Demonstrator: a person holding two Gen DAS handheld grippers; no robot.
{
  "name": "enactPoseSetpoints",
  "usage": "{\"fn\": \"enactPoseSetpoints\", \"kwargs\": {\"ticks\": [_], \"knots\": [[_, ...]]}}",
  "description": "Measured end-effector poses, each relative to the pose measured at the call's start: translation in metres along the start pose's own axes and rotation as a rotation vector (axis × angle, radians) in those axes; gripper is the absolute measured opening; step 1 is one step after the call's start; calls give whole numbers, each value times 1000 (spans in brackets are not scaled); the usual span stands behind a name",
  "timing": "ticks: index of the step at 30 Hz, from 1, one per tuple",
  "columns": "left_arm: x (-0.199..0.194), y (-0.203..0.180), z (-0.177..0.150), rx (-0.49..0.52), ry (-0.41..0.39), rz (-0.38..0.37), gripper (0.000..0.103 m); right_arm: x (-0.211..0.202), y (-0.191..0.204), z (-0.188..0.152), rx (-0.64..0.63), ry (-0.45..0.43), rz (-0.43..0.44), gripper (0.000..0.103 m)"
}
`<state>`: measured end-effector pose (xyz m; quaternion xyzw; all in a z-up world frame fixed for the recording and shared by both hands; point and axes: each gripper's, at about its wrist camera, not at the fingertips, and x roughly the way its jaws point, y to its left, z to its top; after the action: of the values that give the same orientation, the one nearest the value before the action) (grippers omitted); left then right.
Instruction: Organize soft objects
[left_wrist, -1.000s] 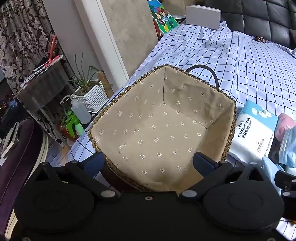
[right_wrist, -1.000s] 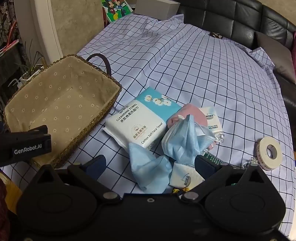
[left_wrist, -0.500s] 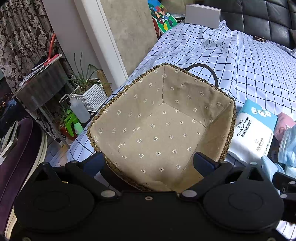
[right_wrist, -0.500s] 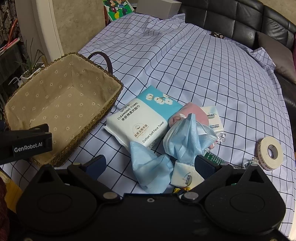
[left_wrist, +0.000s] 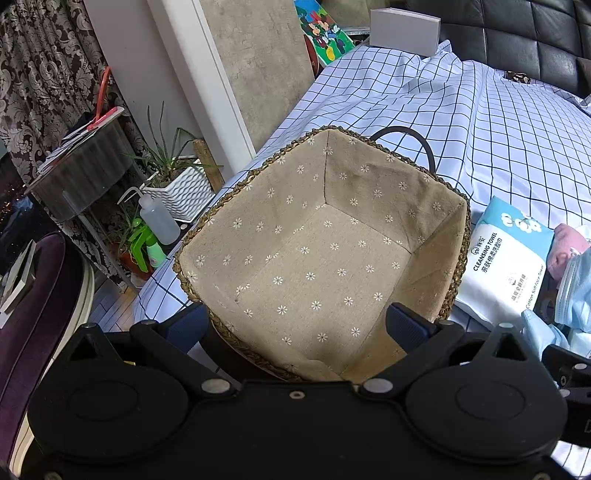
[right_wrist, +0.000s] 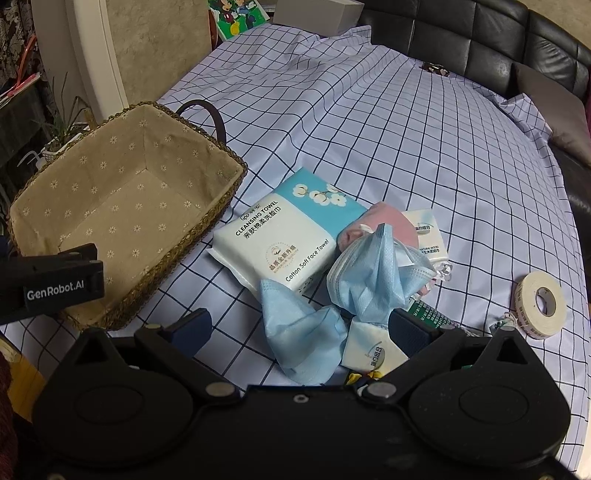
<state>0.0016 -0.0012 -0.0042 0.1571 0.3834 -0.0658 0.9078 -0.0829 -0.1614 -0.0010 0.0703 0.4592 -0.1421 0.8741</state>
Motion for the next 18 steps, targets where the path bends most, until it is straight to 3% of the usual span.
{"fn": "enactPoseSetpoints", "kwargs": {"ticks": [18], "knots": [[0,0,0,0,1,0,100,0,0,0,0,2,0,102]]}}
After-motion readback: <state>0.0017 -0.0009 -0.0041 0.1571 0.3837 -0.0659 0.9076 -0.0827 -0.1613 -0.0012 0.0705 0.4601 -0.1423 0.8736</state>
